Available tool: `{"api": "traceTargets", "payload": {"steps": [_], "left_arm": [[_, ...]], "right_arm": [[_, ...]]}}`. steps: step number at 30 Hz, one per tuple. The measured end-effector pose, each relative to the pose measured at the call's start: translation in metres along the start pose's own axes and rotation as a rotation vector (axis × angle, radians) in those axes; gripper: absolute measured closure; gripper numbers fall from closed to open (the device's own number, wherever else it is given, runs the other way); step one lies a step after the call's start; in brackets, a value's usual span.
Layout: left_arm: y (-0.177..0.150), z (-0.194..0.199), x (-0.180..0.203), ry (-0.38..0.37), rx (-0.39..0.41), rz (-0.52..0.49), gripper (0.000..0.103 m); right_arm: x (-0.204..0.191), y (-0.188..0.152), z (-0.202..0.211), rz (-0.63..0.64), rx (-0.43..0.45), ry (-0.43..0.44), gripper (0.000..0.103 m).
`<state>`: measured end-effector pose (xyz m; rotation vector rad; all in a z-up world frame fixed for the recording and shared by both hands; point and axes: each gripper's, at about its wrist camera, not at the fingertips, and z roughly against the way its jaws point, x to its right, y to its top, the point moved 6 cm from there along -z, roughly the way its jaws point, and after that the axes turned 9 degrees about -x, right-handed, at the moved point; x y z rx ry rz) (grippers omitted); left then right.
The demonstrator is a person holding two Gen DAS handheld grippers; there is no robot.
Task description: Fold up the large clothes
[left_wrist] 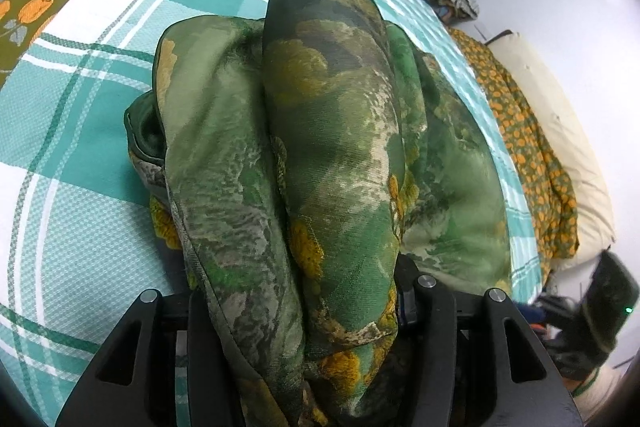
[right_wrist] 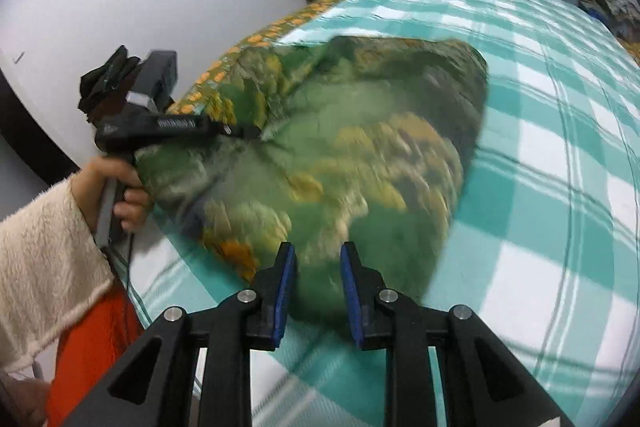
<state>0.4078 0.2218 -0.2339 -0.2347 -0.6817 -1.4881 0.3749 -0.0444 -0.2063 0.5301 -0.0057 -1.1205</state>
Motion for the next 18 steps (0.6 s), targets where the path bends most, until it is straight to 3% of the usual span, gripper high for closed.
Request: {"api": "traceTargets", "payload": {"steps": [3, 7, 10, 13, 18], "left_arm": [[-0.001, -0.002, 0.002, 0.016, 0.007, 0.003, 0.051], [-0.003, -0.004, 0.004, 0.022, 0.017, 0.02, 0.051], [-0.005, -0.002, 0.009, 0.035, 0.02, 0.021, 0.05], [-0.007, 0.008, 0.016, 0.039, 0.029, 0.035, 0.042], [-0.019, 0.041, 0.022, -0.032, 0.034, 0.113, 0.027]], "right_arm": [[0.005, 0.001, -0.033, -0.021, -0.059, -0.011, 0.081], [0.001, 0.003, -0.048, 0.001, -0.057, -0.066, 0.082], [-0.003, 0.001, -0.042, 0.01, -0.041, -0.084, 0.082], [-0.01, -0.002, -0.026, 0.014, -0.011, -0.097, 0.079], [-0.03, 0.0, 0.012, 0.065, 0.049, -0.182, 0.07]]}}
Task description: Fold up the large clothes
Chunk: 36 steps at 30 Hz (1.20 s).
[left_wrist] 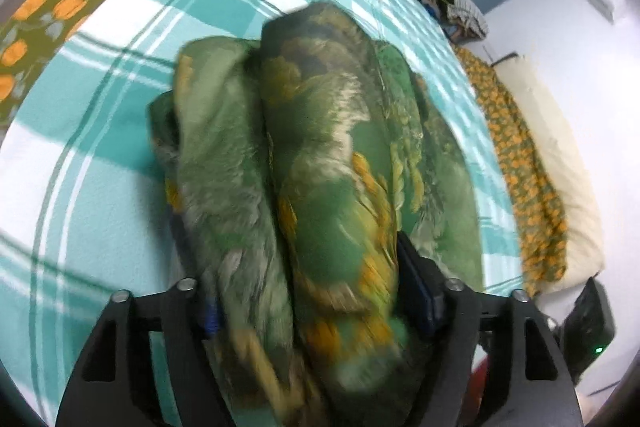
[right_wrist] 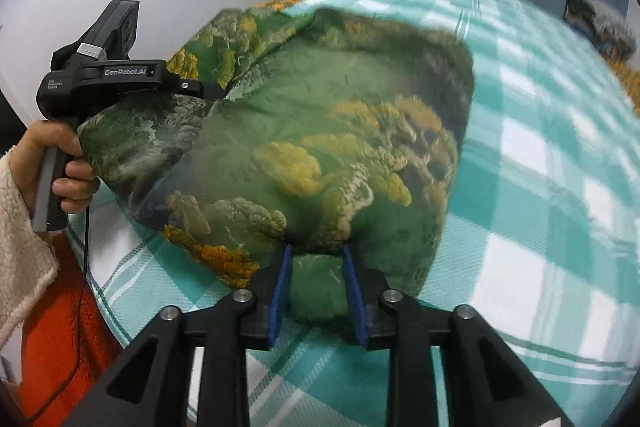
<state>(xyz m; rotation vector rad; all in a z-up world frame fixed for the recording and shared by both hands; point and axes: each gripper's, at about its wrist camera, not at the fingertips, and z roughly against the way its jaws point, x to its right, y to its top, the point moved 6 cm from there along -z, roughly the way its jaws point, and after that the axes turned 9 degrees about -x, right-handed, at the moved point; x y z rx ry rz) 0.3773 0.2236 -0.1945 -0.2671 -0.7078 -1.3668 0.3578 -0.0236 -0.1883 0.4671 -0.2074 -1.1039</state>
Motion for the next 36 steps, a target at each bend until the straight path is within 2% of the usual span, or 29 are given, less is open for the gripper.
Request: {"api": "traceTargets", "payload": {"steps": [4, 7, 10, 12, 14, 16, 19, 22, 26, 29, 32, 34, 36], "left_arm": [[-0.013, 0.045, -0.009, -0.033, 0.076, 0.004, 0.021], [-0.021, 0.07, -0.029, -0.004, 0.132, 0.024, 0.018], [-0.026, 0.076, -0.045, 0.022, 0.144, 0.052, 0.018], [-0.028, 0.074, -0.056, 0.011, 0.148, 0.084, 0.018], [-0.028, 0.07, -0.065, -0.022, 0.156, 0.111, 0.018], [-0.025, 0.063, -0.07, -0.067, 0.156, 0.132, 0.018], [-0.016, 0.05, -0.067, -0.138, 0.123, 0.145, 0.016], [-0.009, 0.026, -0.059, -0.173, 0.054, 0.134, 0.015], [0.001, -0.008, -0.053, -0.09, -0.025, 0.101, 0.014], [0.006, -0.025, -0.049, -0.108, -0.059, 0.111, 0.009], [0.011, -0.042, -0.04, -0.07, -0.104, 0.082, 0.0], [0.014, -0.051, -0.037, -0.032, -0.128, 0.039, 0.0], [0.018, -0.053, -0.041, -0.037, -0.139, 0.043, 0.001]], "right_arm": [[-0.01, 0.017, 0.032, 0.018, 0.087, 0.011, 0.07], [-0.025, 0.039, 0.043, 0.029, 0.132, 0.059, 0.07], [-0.044, 0.06, 0.039, 0.043, 0.152, 0.104, 0.07], [-0.063, 0.073, 0.031, 0.058, 0.17, 0.143, 0.07], [-0.081, 0.083, 0.008, 0.076, 0.138, 0.183, 0.07], [-0.098, 0.082, -0.026, 0.089, 0.055, 0.199, 0.07], [-0.111, 0.072, -0.067, 0.139, -0.022, 0.132, 0.069], [-0.119, 0.067, -0.076, 0.185, 0.001, 0.065, 0.069], [-0.121, 0.066, -0.074, 0.192, 0.002, 0.051, 0.069], [-0.12, 0.064, -0.073, 0.184, 0.011, 0.056, 0.069], [-0.118, 0.061, -0.07, 0.177, 0.031, 0.057, 0.069], [-0.118, 0.059, -0.066, 0.167, 0.044, 0.067, 0.069], [-0.111, 0.055, -0.055, 0.134, 0.044, 0.094, 0.07]]}}
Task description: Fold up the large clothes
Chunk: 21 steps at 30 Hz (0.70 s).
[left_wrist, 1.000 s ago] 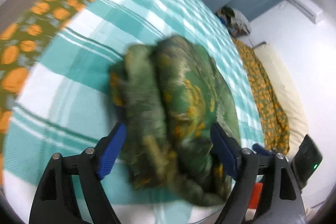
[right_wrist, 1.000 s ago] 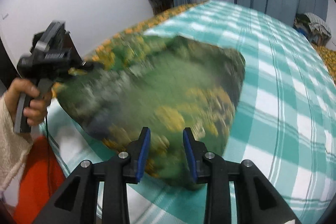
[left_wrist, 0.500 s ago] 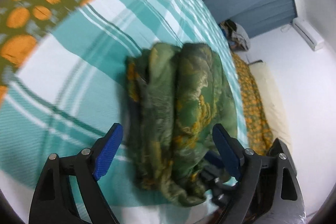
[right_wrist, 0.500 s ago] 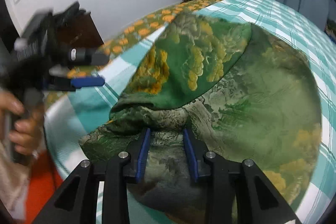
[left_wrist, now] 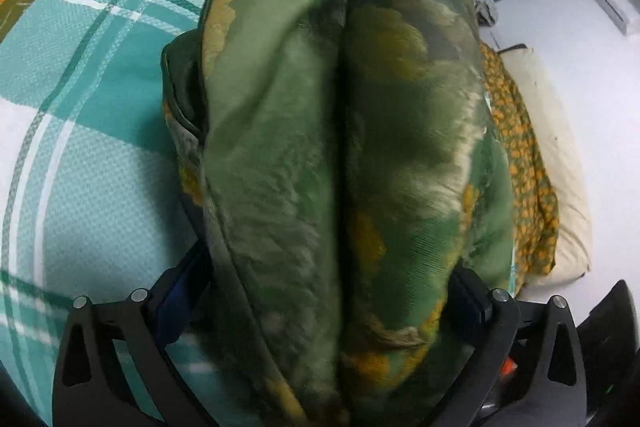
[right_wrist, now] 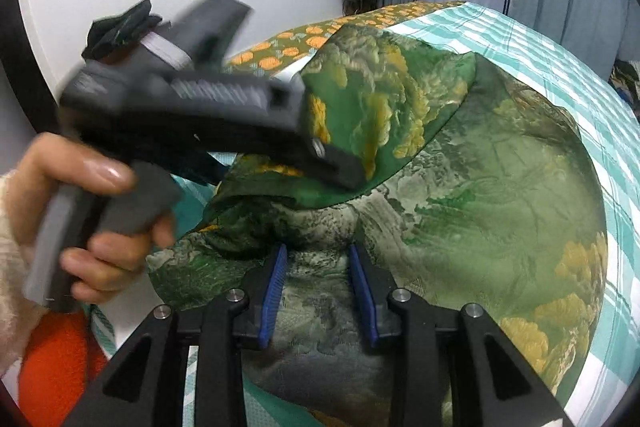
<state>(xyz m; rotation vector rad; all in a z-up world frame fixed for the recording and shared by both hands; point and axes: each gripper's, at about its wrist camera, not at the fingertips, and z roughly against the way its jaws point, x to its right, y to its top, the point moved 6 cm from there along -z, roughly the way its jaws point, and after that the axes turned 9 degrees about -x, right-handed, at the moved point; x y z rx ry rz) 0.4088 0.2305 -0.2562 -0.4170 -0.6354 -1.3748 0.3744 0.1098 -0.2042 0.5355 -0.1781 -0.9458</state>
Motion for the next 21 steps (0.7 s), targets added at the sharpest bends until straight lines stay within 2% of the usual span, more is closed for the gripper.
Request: {"api": "traceTargets", "payload": {"steps": [2, 4, 5, 7, 9, 13, 14, 17, 18, 21], "left_arm": [[0.0, -0.001, -0.003, -0.007, -0.008, -0.004, 0.002], [-0.004, -0.001, -0.004, 0.001, -0.011, -0.023, 0.003], [-0.004, -0.002, -0.005, -0.001, -0.011, -0.022, 0.002], [-0.001, -0.006, -0.006, -0.002, -0.013, -0.023, 0.002], [0.0, -0.009, -0.007, -0.006, -0.017, -0.025, 0.002], [0.008, -0.013, -0.01, -0.007, -0.023, -0.029, 0.002], [0.009, -0.014, -0.011, -0.007, -0.022, -0.032, 0.002], [0.012, -0.018, -0.011, -0.015, -0.025, -0.034, 0.002], [0.012, -0.02, -0.011, -0.016, -0.027, -0.036, 0.001], [0.015, -0.028, -0.012, -0.011, -0.031, -0.037, 0.001]], "right_arm": [[0.011, -0.003, 0.016, -0.051, -0.001, 0.043, 0.068], [0.028, -0.011, 0.044, -0.101, 0.038, 0.081, 0.052], [0.041, -0.016, 0.059, -0.129, 0.071, 0.077, 0.046], [0.07, -0.026, 0.083, -0.183, 0.128, 0.038, 0.024], [0.113, -0.043, 0.096, -0.256, 0.144, -0.008, 0.021], [0.187, -0.081, 0.067, -0.395, -0.003, -0.004, 0.021], [0.196, -0.085, 0.063, -0.425, -0.014, 0.035, 0.021], [0.201, -0.084, 0.056, -0.522, 0.018, 0.286, 0.021], [0.203, -0.082, 0.052, -0.539, 0.023, 0.329, 0.021], [0.202, -0.071, 0.027, -0.56, 0.0, 0.373, 0.021]]}}
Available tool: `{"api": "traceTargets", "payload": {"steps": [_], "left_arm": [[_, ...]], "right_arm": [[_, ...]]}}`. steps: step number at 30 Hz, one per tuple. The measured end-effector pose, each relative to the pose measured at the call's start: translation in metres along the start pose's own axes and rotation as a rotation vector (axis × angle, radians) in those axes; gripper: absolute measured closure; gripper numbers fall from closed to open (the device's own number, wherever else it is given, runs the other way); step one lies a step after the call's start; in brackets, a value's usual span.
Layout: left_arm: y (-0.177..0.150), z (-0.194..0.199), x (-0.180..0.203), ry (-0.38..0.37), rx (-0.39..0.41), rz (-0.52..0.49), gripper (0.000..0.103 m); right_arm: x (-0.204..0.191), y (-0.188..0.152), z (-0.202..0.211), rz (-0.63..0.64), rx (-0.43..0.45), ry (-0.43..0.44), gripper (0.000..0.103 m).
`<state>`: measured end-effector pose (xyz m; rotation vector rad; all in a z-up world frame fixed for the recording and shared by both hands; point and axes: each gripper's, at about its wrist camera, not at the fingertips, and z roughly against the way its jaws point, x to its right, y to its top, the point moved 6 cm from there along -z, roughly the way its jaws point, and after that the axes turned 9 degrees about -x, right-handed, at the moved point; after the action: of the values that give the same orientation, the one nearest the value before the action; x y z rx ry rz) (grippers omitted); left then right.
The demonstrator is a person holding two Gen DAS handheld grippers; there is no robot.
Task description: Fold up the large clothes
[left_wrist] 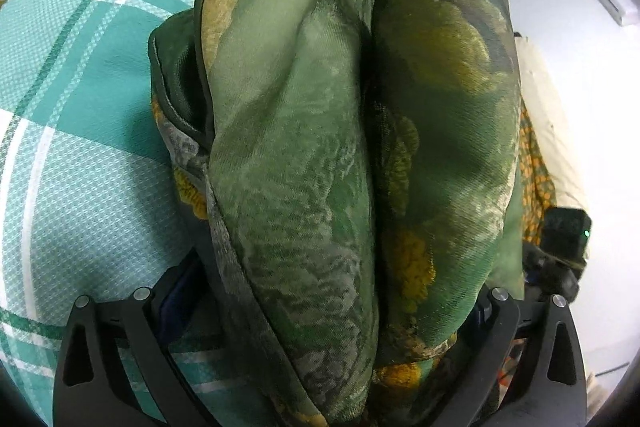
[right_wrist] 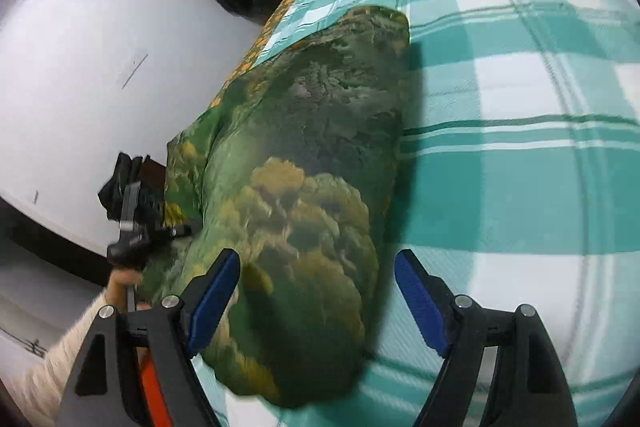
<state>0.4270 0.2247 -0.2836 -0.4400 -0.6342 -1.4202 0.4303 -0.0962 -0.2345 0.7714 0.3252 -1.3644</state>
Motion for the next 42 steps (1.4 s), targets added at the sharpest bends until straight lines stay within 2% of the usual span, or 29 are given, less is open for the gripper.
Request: {"api": "traceTargets", "payload": {"steps": [3, 6, 9, 11, 12, 13, 15, 18, 21, 24, 28, 31, 33, 37, 41, 42], "left_arm": [[0.002, -0.003, -0.002, 0.006, 0.007, 0.001, 0.001], [0.006, -0.009, -0.002, 0.004, 0.025, 0.005, 0.0], [0.005, -0.012, -0.001, 0.017, 0.037, 0.008, 0.0], [0.003, -0.011, 0.003, 0.026, 0.043, 0.005, 0.004], [0.0, -0.009, 0.006, 0.019, 0.045, 0.002, 0.017], [-0.003, -0.005, 0.01, -0.002, 0.052, -0.002, 0.023], [-0.012, 0.008, 0.022, 0.006, 0.097, -0.041, 0.04], [-0.029, 0.027, 0.041, -0.014, 0.157, -0.093, 0.047], [-0.044, 0.043, 0.063, -0.038, 0.207, -0.124, 0.047], [-0.042, 0.059, 0.087, -0.053, 0.249, -0.161, 0.047], [-0.01, 0.068, 0.122, -0.046, 0.266, -0.207, 0.047], [0.022, 0.062, 0.145, -0.026, 0.269, -0.24, 0.047], [0.044, 0.05, 0.158, -0.018, 0.267, -0.256, 0.047], [0.076, 0.027, 0.161, -0.007, 0.238, -0.262, 0.047], [0.094, -0.014, 0.151, 0.016, 0.187, -0.24, 0.046], [0.098, -0.027, 0.143, 0.018, 0.169, -0.22, 0.043]], "right_arm": [[0.004, 0.008, -0.025, -0.036, -0.017, 0.031, 0.017], [0.013, 0.015, -0.045, -0.099, -0.074, 0.077, 0.015], [0.006, 0.021, -0.048, -0.031, -0.101, 0.018, 0.016], [-0.006, 0.019, -0.043, 0.032, -0.091, -0.057, 0.022], [-0.013, 0.017, -0.04, 0.063, -0.081, -0.093, 0.028], [-0.024, 0.013, -0.035, 0.111, -0.063, -0.147, 0.032], [-0.046, 0.006, -0.027, 0.19, -0.023, -0.222, 0.036], [-0.082, -0.009, -0.008, 0.302, 0.051, -0.253, 0.038], [-0.105, -0.024, 0.017, 0.379, 0.122, -0.236, 0.039], [-0.119, -0.027, 0.041, 0.401, 0.185, -0.208, 0.039], [-0.111, -0.007, 0.064, 0.384, 0.24, -0.175, 0.039], [-0.096, 0.018, 0.082, 0.363, 0.274, -0.168, 0.038], [-0.085, 0.046, 0.086, 0.342, 0.291, -0.163, 0.038], [-0.05, 0.083, 0.087, 0.295, 0.292, -0.155, 0.038], [-0.006, 0.109, 0.07, 0.244, 0.242, -0.151, 0.038], [0.005, 0.113, 0.064, 0.229, 0.224, -0.149, 0.038]]}}
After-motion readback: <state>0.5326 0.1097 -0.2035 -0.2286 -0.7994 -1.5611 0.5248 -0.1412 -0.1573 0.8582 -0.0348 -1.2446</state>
